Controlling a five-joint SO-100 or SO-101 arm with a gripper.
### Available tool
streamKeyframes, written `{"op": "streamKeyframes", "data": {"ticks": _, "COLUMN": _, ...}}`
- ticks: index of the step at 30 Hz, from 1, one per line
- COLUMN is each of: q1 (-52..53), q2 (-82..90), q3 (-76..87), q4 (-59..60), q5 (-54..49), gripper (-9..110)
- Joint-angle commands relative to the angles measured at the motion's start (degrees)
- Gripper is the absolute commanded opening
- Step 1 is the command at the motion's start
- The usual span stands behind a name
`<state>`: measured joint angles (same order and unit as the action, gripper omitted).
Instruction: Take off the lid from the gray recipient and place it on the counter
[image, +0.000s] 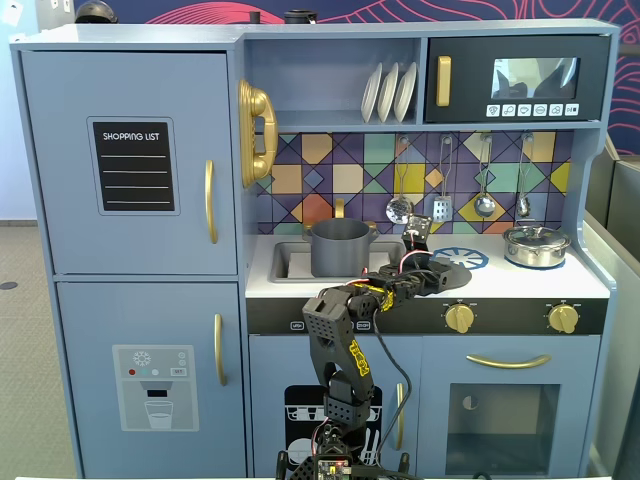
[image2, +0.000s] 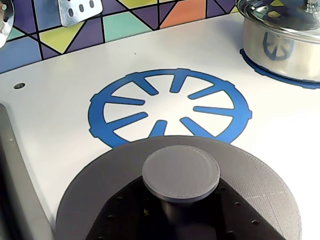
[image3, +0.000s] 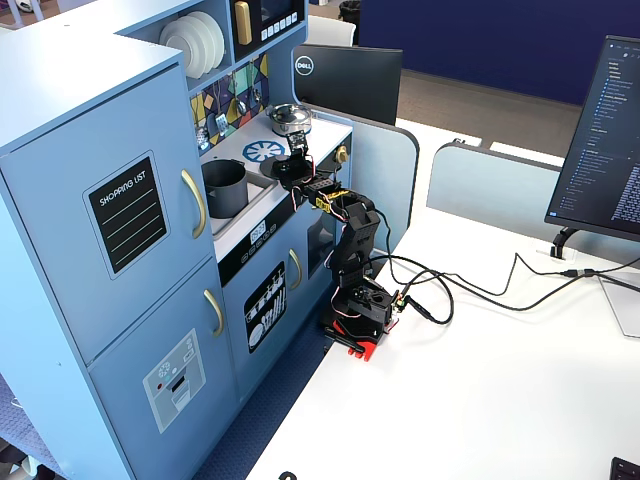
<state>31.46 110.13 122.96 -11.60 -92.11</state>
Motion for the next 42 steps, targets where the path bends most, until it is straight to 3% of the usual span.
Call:
{"op": "streamKeyframes", "data": {"ticks": 1, "q1": 1.6, "q2": -0.1, "q3": -1.8, "q4": -2.5, "q5": -1.0, "gripper": 0}}
{"op": "streamKeyframes", "data": {"ticks": 10, "q1": 2.1, "q2": -0.5, "q3": -1.5, "q4": -3.7, "q5": -0.3, "gripper": 0}}
{"op": "streamKeyframes", "data": {"ticks": 17, "q1": 2.5, "q2": 1.8, "q3": -1.2, "q4": -3.3, "q5": 1.1, "gripper": 30}}
{"op": "streamKeyframes", "data": {"ticks": 28, "q1": 3.1, "q2": 11.6, "q3": -4.8, "q4": 3.4, "q5": -2.1, "gripper": 29}}
{"op": "streamKeyframes", "data": {"ticks": 31, "q1": 2.1, "q2": 18.3, "q3": -5.3, "q4": 9.7, "q5": -1.7, "gripper": 25}}
{"op": "streamKeyframes", "data": {"ticks": 36, "q1": -4.9, "q2": 36.7, "q3": -4.2, "q4": 37.0, "q5": 1.1, "gripper": 0}}
{"op": "streamKeyframes", "data": {"ticks": 39, "q1": -11.9, "q2": 48.1, "q3": 1.1, "q4": 51.3, "q5": 4.1, "gripper": 0}}
{"op": "streamKeyframes", "data": {"ticks": 42, "q1": -17.4, "q2": 57.2, "q3": 8.7, "q4": 65.2, "q5": -3.3, "gripper": 0}}
